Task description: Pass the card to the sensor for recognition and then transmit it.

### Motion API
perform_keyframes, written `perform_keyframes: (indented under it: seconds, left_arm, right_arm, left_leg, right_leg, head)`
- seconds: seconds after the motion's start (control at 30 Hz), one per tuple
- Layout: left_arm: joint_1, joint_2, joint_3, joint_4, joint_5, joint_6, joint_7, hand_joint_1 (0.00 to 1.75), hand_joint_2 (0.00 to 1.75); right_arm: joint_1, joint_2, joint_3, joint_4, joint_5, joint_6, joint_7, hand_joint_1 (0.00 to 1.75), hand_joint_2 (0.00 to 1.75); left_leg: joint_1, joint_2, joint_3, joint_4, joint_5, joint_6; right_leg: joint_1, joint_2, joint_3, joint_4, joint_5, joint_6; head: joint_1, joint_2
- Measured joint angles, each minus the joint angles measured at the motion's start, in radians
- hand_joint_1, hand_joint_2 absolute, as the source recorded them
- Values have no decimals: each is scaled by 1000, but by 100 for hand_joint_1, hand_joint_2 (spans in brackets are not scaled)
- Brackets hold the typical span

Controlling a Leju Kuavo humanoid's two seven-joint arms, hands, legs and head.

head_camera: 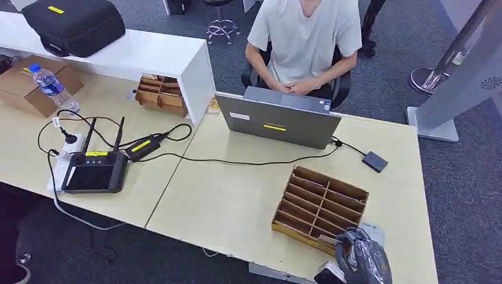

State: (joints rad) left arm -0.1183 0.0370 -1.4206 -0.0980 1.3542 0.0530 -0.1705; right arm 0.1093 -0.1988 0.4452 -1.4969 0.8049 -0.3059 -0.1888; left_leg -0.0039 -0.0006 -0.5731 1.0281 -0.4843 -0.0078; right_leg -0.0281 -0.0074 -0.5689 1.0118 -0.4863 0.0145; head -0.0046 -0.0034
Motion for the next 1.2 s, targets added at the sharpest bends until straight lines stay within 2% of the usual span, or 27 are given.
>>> perform_keyframes:
  seconds: [0.23, 0.97, 1.2]
  left_arm:
    - [4, -5, 0, 0, 5, 33, 1, 0, 175]
    - [0, -8, 0, 0, 5, 33, 20, 0, 175]
    - [-1, -8, 0, 0, 0, 31, 23, 0, 175]
  right_arm:
    - [8, 0, 0, -8, -1, -8, 2, 175, 175]
    - [4, 16, -32, -57, -10, 10, -21, 175, 175]
    - [1, 26, -56, -75, -66, 47, -57, 175, 175]
  left_leg:
    - [0, 0, 0, 0, 0, 0]
    - [0, 0, 0, 0, 0, 0]
    - [0, 0, 0, 0, 0, 0]
  right_leg:
    - [0, 0, 0, 0, 0, 0]
    - [0, 0, 0, 0, 0, 0]
    - [0, 0, 0, 0, 0, 0]
  head:
    - [0, 0]
    - [0, 0]
    - [0, 0]
